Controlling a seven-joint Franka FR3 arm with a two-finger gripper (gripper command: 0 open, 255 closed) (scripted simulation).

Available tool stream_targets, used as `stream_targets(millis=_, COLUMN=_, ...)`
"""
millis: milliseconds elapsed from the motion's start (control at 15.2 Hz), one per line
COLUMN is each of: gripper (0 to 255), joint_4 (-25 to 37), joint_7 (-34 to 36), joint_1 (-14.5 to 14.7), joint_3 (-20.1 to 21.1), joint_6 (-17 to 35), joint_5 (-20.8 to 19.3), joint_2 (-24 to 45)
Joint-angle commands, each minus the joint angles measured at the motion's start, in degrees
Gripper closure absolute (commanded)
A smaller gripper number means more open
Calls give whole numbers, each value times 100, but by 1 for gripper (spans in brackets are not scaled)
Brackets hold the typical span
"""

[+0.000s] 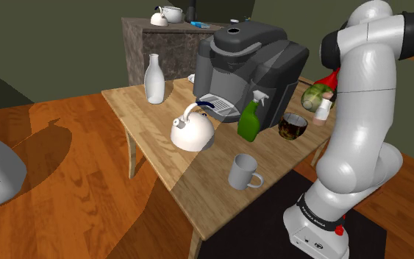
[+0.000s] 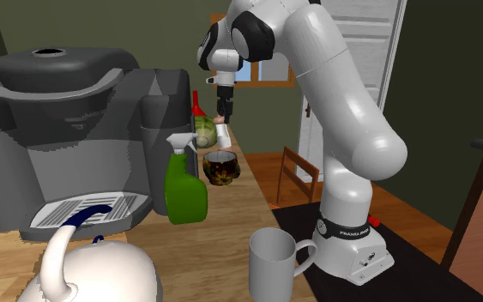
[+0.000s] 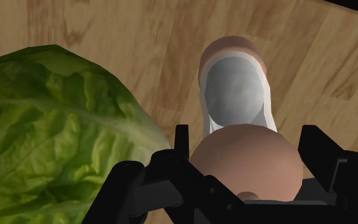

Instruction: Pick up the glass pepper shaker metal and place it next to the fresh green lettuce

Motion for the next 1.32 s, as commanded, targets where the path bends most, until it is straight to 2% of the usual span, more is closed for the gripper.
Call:
stream_targets(millis=0, gripper=255, joint_4=-1, joint_7=0, joint_1=0, joint_3=0, joint_6=2, joint_5=0, joint_2=-1)
stream_targets(millis=66, gripper=255, joint_4=-1, joint_7=0, joint_1=0, joint_3=0, joint_6=2, joint_5=0, joint_2=-1)
stream_targets(millis=132, gripper=0, joint_4=-1, joint_7=0, joint_1=1, joint_3=0, joint_6=2, joint_5=0, joint_2=-1)
stream_targets(millis=462, gripper=0, joint_4=-1, joint_7=0, joint_1=0, joint_3=0, joint_6=2, joint_5=0, joint_2=-1)
stream_targets(millis=726, gripper=0, joint_4=556, joint_7=151, joint_1=-76, joint_3=-140, joint_6=-605, joint_5=-208, joint_2=-168)
stream_targets(millis=1254, gripper=0, joint_4=556, joint_7=151, joint_1=-76, joint_3=-140, joint_6=-605, joint_5=-208, joint_2=-168)
